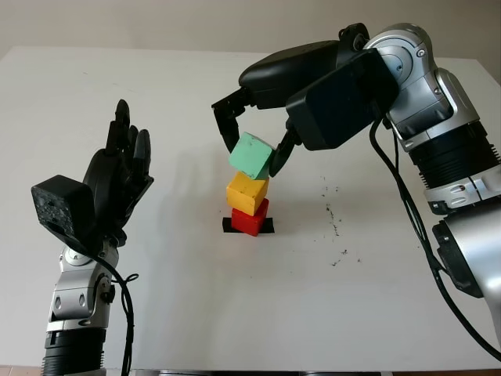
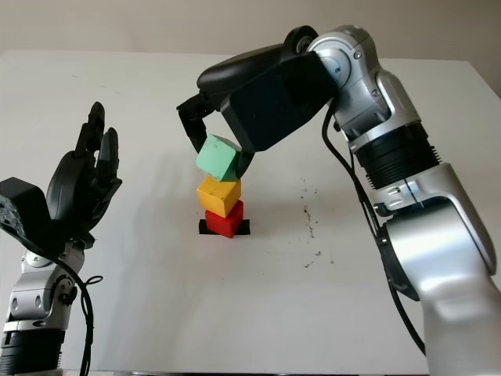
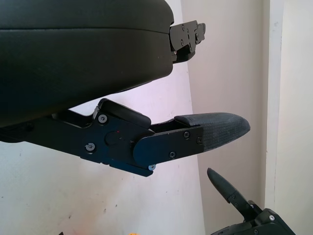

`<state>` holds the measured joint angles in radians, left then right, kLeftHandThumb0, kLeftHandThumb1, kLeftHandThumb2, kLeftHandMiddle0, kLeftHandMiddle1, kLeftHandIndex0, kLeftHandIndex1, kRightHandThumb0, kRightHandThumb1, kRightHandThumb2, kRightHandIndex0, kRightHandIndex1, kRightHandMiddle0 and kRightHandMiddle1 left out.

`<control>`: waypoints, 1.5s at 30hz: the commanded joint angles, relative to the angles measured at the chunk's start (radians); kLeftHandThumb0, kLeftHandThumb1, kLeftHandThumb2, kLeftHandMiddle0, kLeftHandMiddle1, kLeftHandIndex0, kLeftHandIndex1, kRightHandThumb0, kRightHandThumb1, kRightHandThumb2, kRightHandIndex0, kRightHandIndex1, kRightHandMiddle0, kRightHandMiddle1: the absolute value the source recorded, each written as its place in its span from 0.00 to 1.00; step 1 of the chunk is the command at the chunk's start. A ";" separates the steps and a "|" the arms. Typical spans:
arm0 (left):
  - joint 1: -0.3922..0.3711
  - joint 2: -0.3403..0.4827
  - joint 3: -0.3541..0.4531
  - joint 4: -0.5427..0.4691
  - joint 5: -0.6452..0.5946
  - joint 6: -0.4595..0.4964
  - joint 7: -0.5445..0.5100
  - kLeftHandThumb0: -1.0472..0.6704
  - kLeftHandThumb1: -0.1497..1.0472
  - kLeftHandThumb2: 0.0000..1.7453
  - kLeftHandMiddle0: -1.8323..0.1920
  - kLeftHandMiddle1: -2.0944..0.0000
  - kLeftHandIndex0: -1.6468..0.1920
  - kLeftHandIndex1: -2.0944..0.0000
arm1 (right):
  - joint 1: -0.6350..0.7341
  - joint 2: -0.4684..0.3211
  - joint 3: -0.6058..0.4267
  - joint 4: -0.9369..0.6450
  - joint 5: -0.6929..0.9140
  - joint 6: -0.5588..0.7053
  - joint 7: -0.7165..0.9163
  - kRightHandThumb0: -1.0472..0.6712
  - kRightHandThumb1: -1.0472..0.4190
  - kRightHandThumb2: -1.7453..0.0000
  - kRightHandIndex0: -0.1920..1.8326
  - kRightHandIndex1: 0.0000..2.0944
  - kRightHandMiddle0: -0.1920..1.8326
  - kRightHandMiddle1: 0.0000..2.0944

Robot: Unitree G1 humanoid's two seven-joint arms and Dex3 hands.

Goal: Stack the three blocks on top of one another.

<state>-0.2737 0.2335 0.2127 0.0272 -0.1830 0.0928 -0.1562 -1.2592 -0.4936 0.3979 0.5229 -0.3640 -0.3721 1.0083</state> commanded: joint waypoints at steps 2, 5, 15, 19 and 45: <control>0.010 -0.002 -0.001 -0.014 -0.002 -0.002 0.001 0.15 1.00 0.35 1.00 1.00 1.00 1.00 | 0.011 -0.002 -0.008 -0.028 0.016 0.018 0.010 0.37 0.08 0.97 0.23 0.02 0.25 0.80; 0.011 -0.001 -0.001 -0.012 0.001 -0.003 0.001 0.15 1.00 0.35 1.00 1.00 1.00 1.00 | 0.018 0.003 -0.017 -0.039 0.036 0.043 0.014 0.37 0.07 0.97 0.24 0.02 0.24 0.79; 0.012 0.000 0.001 -0.009 -0.001 -0.005 -0.004 0.16 1.00 0.35 1.00 1.00 1.00 1.00 | 0.039 0.013 -0.035 -0.037 0.079 0.090 -0.011 0.36 0.07 0.97 0.24 0.02 0.23 0.79; 0.011 0.001 0.002 -0.006 0.000 -0.007 -0.004 0.16 1.00 0.35 1.00 1.00 1.00 1.00 | 0.046 0.015 -0.042 -0.018 0.083 0.078 -0.033 0.35 0.08 0.97 0.24 0.02 0.25 0.78; 0.018 0.002 -0.002 -0.011 0.007 -0.005 -0.001 0.16 1.00 0.35 1.00 1.00 1.00 1.00 | 0.070 0.052 -0.080 0.078 0.181 0.212 0.018 0.32 0.09 0.97 0.26 0.03 0.29 0.73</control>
<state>-0.2680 0.2336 0.2132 0.0271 -0.1787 0.0930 -0.1572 -1.1932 -0.4418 0.3385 0.6174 -0.1957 -0.1728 1.0187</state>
